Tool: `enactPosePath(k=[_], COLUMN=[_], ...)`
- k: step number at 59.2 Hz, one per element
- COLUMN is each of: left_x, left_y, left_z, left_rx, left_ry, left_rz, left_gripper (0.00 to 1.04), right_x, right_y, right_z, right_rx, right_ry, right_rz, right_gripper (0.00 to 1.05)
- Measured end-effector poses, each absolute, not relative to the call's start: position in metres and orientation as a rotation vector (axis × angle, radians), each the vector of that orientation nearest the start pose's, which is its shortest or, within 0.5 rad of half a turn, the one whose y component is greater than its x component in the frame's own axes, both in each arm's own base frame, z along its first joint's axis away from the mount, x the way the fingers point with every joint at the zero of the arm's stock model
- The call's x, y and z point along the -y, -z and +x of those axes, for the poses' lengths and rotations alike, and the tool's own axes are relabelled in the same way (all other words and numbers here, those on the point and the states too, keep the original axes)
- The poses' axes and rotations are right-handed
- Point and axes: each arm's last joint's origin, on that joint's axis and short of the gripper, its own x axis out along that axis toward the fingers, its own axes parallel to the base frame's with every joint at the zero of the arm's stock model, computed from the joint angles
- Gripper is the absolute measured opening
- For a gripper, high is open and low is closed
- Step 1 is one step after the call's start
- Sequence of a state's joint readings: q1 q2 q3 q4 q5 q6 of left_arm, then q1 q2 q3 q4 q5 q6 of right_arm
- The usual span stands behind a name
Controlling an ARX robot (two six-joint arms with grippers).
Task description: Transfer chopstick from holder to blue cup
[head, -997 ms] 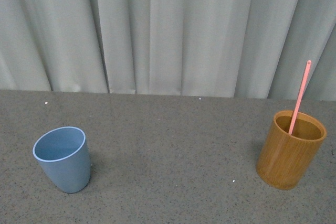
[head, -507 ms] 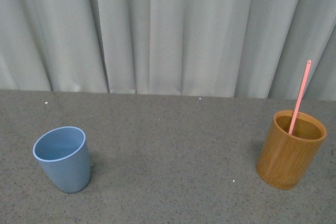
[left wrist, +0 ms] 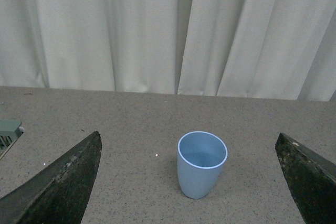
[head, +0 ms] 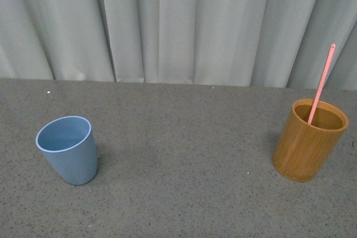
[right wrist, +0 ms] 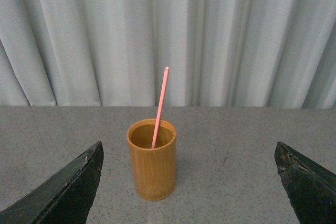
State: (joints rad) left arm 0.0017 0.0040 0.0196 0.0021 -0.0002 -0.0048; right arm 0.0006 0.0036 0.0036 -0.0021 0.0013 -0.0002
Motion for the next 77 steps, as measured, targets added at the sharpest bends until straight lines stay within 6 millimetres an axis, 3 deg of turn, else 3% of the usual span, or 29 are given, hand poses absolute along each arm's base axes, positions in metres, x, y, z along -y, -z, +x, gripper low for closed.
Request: enactPosePath(k=[77], left_x=[-0.0002], left_y=[-0.1701], left_z=[0.0967], left_rx=[0.018], left_ry=[-0.002], left_rz=[-0.005], left_gripper=[0.98], right_x=[0.0000], right_y=[-0.1643], right_z=[0.0977], right_rx=[-0.002], right_ry=[0.001], right_rz=[0.000], right_gripper=[0.95])
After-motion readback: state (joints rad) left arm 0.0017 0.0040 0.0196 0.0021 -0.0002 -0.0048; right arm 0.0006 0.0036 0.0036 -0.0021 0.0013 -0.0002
